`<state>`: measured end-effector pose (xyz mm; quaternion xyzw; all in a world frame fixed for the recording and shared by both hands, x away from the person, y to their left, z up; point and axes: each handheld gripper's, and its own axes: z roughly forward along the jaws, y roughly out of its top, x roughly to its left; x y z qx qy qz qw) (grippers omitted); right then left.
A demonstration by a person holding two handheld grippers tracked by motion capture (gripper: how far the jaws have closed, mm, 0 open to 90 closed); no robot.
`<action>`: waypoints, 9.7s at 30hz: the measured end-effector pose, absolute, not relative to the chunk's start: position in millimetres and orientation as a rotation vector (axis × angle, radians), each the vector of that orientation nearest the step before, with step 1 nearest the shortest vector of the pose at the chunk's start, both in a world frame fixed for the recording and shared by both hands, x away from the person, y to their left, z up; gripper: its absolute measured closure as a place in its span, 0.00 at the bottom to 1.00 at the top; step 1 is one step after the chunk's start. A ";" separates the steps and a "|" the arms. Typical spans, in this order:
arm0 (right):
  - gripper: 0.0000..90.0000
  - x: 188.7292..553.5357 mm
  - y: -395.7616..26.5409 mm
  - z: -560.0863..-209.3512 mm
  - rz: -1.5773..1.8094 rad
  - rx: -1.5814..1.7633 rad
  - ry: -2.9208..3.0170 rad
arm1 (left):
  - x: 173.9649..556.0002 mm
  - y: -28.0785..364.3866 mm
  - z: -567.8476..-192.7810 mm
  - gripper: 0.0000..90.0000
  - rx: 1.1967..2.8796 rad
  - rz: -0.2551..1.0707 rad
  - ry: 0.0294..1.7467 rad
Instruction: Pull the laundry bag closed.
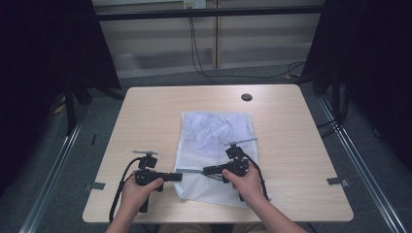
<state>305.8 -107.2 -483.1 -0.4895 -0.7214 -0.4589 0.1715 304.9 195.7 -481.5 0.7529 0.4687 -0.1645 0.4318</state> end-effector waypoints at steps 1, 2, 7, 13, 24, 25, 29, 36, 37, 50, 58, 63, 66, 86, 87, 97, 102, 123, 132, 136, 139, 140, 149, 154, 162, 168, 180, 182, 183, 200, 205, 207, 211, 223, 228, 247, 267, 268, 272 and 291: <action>0.97 305.8 -107.5 -483.3 -1.305 -1.386 -2.049 | 304.7 195.6 -481.3 0.98 1.877 -0.413 1.170; 0.97 305.8 -107.5 -483.4 -1.306 -1.385 -2.050 | 305.0 195.8 -481.4 0.98 1.882 -0.411 1.165; 0.97 304.6 -107.2 -484.0 -1.304 -1.377 -2.058 | 304.6 195.2 -481.2 0.98 1.885 -0.398 1.172; 0.97 304.0 -108.9 -483.7 -1.297 -1.391 -2.059 | 304.7 196.5 -480.4 0.98 1.886 -0.395 1.174; 0.97 303.6 -114.3 -484.9 -1.295 -1.404 -2.048 | 304.6 197.3 -480.6 0.98 1.879 -0.411 1.178; 0.97 303.5 -114.7 -485.0 -1.293 -1.402 -2.045 | 304.5 197.3 -480.7 0.98 1.879 -0.411 1.177; 0.97 303.5 -115.3 -485.0 -1.297 -1.398 -2.050 | 304.6 197.1 -480.8 0.98 1.887 -0.406 1.178; 0.97 303.2 -115.5 -485.0 -1.294 -1.397 -2.051 | 304.1 196.6 -480.8 0.98 1.882 -0.421 1.185; 0.97 303.1 -115.6 -485.0 -1.294 -1.396 -2.051 | 304.1 196.5 -480.8 0.98 1.882 -0.420 1.185; 0.97 303.0 -121.5 -485.1 -1.295 -1.406 -2.047 | 304.1 197.2 -480.8 0.98 1.885 -0.419 1.187; 0.97 302.3 -122.7 -485.0 -1.291 -1.403 -2.045 | 303.9 196.4 -481.2 0.98 1.885 -0.423 1.187; 0.97 302.6 -124.2 -485.0 -1.290 -1.405 -2.054 | 304.1 197.3 -481.4 0.98 1.885 -0.420 1.193; 0.97 302.6 -127.0 -485.1 -1.288 -1.410 -2.048 | 304.0 197.3 -481.7 0.98 1.884 -0.424 1.189; 0.97 302.0 -133.1 -483.9 -1.288 -1.407 -2.044 | 304.6 197.4 -481.7 0.98 1.887 -0.428 1.191; 0.97 301.9 -133.0 -483.8 -1.287 -1.408 -2.043 | 304.6 197.3 -481.7 0.98 1.888 -0.429 1.191; 0.97 300.7 -135.5 -483.7 -1.288 -1.409 -2.051 | 304.5 197.8 -481.8 0.98 1.873 -0.433 1.207; 0.97 300.4 -137.1 -483.8 -1.289 -1.412 -2.050 | 304.6 197.6 -482.0 0.98 1.877 -0.436 1.204; 0.97 299.6 -138.1 -482.9 -1.288 -1.413 -2.047 | 304.6 197.7 -481.4 0.98 1.878 -0.445 1.200; 0.97 299.0 -138.9 -483.0 -1.290 -1.403 -2.050 | 304.5 197.6 -481.3 0.98 1.872 -0.444 1.211; 0.97 299.0 -141.6 -483.3 -1.285 -1.422 -2.052 | 304.7 200.9 -480.9 0.98 1.868 -0.444 1.217; 0.97 299.0 -145.6 -484.3 -1.290 -1.432 -2.045 | 305.1 201.7 -480.9 0.98 1.871 -0.439 1.207; 0.97 299.0 -146.2 -484.3 -1.290 -1.435 -2.045 | 304.4 200.3 -480.5 0.98 1.860 -0.442 1.222; 0.97 298.0 -149.5 -483.4 -1.291 -1.437 -2.051 | 304.4 200.6 -480.5 0.98 1.867 -0.433 1.228; 0.97 298.3 -160.5 -484.3 -1.291 -1.466 -2.040 | 305.0 203.8 -480.8 0.98 1.866 -0.441 1.221; 0.97 296.6 -166.1 -483.2 -1.305 -1.468 -2.044 | 305.0 202.1 -481.0 0.98 1.870 -0.441 1.214; 0.97 296.3 -169.7 -483.2 -1.300 -1.472 -2.051 | 304.8 202.2 -481.7 0.98 1.875 -0.438 1.221; 0.97 294.0 -181.3 -481.1 -1.308 -1.480 -2.058 | 304.8 201.4 -481.6 0.98 1.879 -0.442 1.216; 0.97 293.3 -182.3 -480.5 -1.306 -1.486 -2.045 | 304.8 201.3 -481.5 0.98 1.878 -0.446 1.212; 0.97 293.2 -182.7 -480.7 -1.309 -1.485 -2.047 | 304.8 201.3 -481.5 0.98 1.878 -0.446 1.210; 0.97 289.3 -191.7 -481.9 -1.337 -1.471 -2.026 | 305.7 197.4 -480.0 0.98 1.872 -0.452 1.223; 0.97 288.9 -194.4 -481.9 -1.341 -1.473 -2.014 | 306.0 196.9 -479.1 0.98 1.861 -0.459 1.228; 0.97 288.5 -195.9 -482.6 -1.343 -1.466 -2.016 | 306.2 196.3 -478.9 0.98 1.869 -0.460 1.221; 0.97 288.7 -199.6 -482.4 -1.347 -1.474 -2.004 | 306.5 196.3 -477.9 0.98 1.872 -0.452 1.217; 0.97 287.8 -206.1 -484.1 -1.343 -1.483 -2.004 | 307.9 195.2 -479.7 0.98 1.876 -0.458 1.221; 0.97 286.4 -209.5 -483.9 -1.342 -1.493 -1.998 | 309.0 193.4 -479.0 0.98 1.882 -0.458 1.214; 0.97 287.0 -214.4 -485.2 -1.345 -1.495 -1.993 | 308.3 194.7 -478.7 0.98 1.878 -0.465 1.216; 0.97 285.6 -222.1 -485.7 -1.348 -1.520 -1.983 | 307.6 197.5 -478.2 0.98 1.874 -0.469 1.222; 0.97 284.9 -223.9 -486.3 -1.347 -1.522 -1.987 | 307.5 197.7 -478.3 0.98 1.876 -0.466 1.221; 0.97 284.7 -227.4 -484.4 -1.358 -1.532 -1.974 | 307.6 200.7 -478.1 0.98 1.860 -0.459 1.230; 0.96 281.0 -252.6 -483.4 -1.377 -1.589 -1.935 | 307.6 205.7 -479.1 0.98 1.871 -0.452 1.226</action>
